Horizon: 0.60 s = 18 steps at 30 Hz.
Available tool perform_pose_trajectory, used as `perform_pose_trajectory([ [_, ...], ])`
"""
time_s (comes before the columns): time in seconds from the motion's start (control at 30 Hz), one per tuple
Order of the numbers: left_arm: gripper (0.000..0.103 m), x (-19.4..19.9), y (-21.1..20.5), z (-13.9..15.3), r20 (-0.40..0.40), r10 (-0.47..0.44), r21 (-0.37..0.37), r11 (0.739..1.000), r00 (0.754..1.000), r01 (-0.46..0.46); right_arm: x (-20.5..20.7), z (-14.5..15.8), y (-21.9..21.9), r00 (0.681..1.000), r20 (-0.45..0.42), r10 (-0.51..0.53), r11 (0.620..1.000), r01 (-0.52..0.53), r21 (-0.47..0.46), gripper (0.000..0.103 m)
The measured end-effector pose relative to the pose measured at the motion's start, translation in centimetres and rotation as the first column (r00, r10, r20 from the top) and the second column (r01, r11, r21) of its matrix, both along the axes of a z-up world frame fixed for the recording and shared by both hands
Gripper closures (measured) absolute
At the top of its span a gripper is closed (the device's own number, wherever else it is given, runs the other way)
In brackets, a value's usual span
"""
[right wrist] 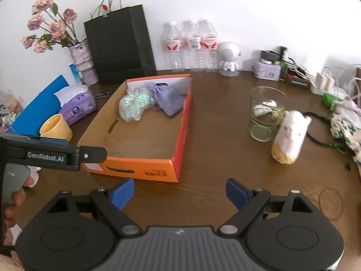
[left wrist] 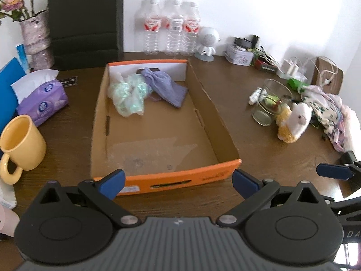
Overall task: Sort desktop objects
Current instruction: 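Withdraw both tools up and away from the orange box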
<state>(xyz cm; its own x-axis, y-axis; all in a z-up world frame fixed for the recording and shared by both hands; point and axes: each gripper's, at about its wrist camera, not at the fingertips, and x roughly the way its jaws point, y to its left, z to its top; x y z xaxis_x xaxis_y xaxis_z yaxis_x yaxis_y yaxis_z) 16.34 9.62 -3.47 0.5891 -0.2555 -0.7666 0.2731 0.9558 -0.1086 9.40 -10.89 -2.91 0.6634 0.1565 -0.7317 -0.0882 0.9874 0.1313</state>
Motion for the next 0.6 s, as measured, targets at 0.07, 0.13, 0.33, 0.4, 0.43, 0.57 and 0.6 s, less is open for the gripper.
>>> perform_pose_trajectory([
  [0.07,0.000,-0.2,-0.5,0.2,0.008,-0.013,-0.003,1.000,1.000,0.013,-0.6,0.0,-0.5,1.000,-0.002,-0.018,1.000,0.018,-0.008,0.007],
  [0.13,0.000,-0.4,-0.8,0.4,0.020,-0.016,-0.005,1.000,1.000,0.017,-1.1,0.1,-1.2,0.999,0.002,-0.033,0.999,0.033,-0.017,0.000],
  [0.33,0.000,-0.4,-2.1,0.7,0.033,0.018,-0.003,1.000,0.999,-0.018,-1.1,0.0,-3.9,0.999,0.015,-0.047,0.999,0.047,-0.013,0.000],
  [0.4,0.000,-0.3,-2.8,0.7,0.035,0.033,-0.005,0.999,0.999,-0.032,-0.8,-0.2,-4.9,0.999,0.015,-0.041,0.999,0.042,-0.011,0.000],
  [0.43,0.000,-0.3,-3.4,0.7,0.032,0.040,-0.006,0.999,0.999,-0.040,-0.6,-0.2,-5.5,0.999,0.014,-0.035,0.999,0.035,-0.012,0.000],
  [0.57,0.000,-0.5,-5.9,0.7,0.024,0.051,-0.002,0.999,0.998,-0.051,-0.1,-0.4,-8.4,1.000,0.000,-0.027,1.000,0.027,-0.010,0.000],
  [0.6,0.000,-0.5,-6.5,0.6,0.020,0.053,-0.001,0.999,0.998,-0.053,0.1,-0.5,-9.2,1.000,-0.003,-0.027,1.000,0.027,-0.009,0.000],
])
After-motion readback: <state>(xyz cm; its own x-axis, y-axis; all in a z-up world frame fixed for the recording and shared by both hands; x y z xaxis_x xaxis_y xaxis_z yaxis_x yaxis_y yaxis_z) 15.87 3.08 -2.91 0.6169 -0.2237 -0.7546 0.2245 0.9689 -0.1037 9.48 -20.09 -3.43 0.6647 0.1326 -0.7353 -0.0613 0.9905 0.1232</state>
